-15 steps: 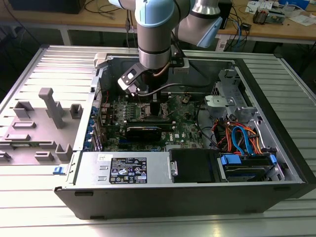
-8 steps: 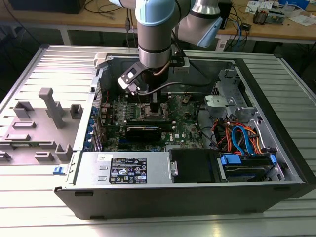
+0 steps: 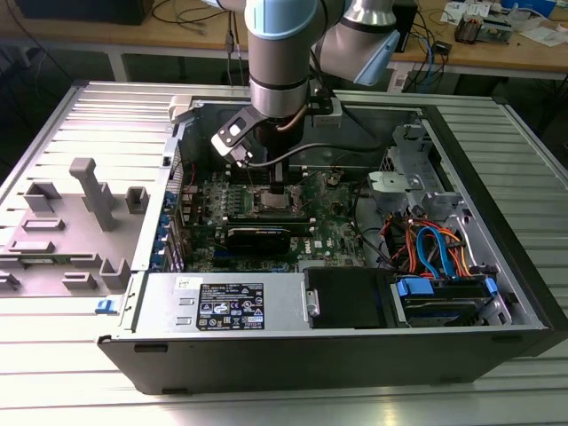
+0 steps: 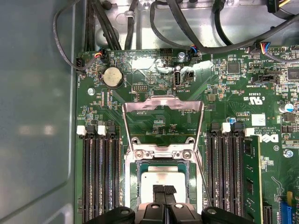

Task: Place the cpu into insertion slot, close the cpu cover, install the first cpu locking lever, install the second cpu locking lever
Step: 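Close the cpu cover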

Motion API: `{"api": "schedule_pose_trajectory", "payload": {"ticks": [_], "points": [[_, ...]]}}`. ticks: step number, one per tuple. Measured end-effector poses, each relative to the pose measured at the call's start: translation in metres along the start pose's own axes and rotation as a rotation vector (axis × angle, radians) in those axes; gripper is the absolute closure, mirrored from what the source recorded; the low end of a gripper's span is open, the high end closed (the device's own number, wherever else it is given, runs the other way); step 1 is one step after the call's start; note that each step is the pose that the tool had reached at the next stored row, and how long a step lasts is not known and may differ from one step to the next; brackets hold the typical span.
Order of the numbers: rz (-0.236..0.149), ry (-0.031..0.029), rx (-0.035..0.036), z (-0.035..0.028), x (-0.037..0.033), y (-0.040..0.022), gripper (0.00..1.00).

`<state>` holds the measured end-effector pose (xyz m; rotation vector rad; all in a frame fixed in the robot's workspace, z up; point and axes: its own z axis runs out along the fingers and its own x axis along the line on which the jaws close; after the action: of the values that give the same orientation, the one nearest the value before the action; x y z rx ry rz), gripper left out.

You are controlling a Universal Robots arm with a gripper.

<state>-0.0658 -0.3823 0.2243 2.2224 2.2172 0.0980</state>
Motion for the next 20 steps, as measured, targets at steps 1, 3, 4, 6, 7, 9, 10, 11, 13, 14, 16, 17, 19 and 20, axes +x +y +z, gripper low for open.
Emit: {"api": "schedule_pose_trajectory", "payload": {"ticks": [1,3,4,6,7,9,10,11,13,14,16,17,19,20], "points": [[0.000,0.0000,0.0000,0.0000,0.0000,0.0000,0.89],[0.000,0.0001,0.0000,0.0000,0.0000,0.0000,0.89],[-0.001,0.0000,0.0000,0.0000,0.0000,0.0000,0.89],[-0.001,0.0000,0.0001,0.0000,0.0000,0.0000,0.89],[-0.001,0.0001,0.0001,0.0000,0.0000,0.0000,0.89],[-0.001,0.0001,0.0001,0.0000,0.0000,0.0000,0.89],[-0.001,0.0001,0.0001,0.0000,0.0000,0.0000,0.89],[-0.001,0.0000,0.0001,-0.0002,0.0000,0.0000,0.89],[-0.001,0.0001,0.0001,-0.0011,0.0001,0.0001,0.89],[-0.001,0.0000,0.0001,-0.0032,0.0001,0.0002,0.89],[-0.001,0.0000,0.0001,-0.0070,0.0003,0.0003,0.89],[-0.001,0.0000,0.0001,-0.0094,0.0004,0.0004,0.89],[-0.001,0.0000,0.0001,-0.0110,0.0005,0.0005,0.89],[-0.001,0.0000,0.0001,-0.0123,0.0005,0.0006,0.89]]}}
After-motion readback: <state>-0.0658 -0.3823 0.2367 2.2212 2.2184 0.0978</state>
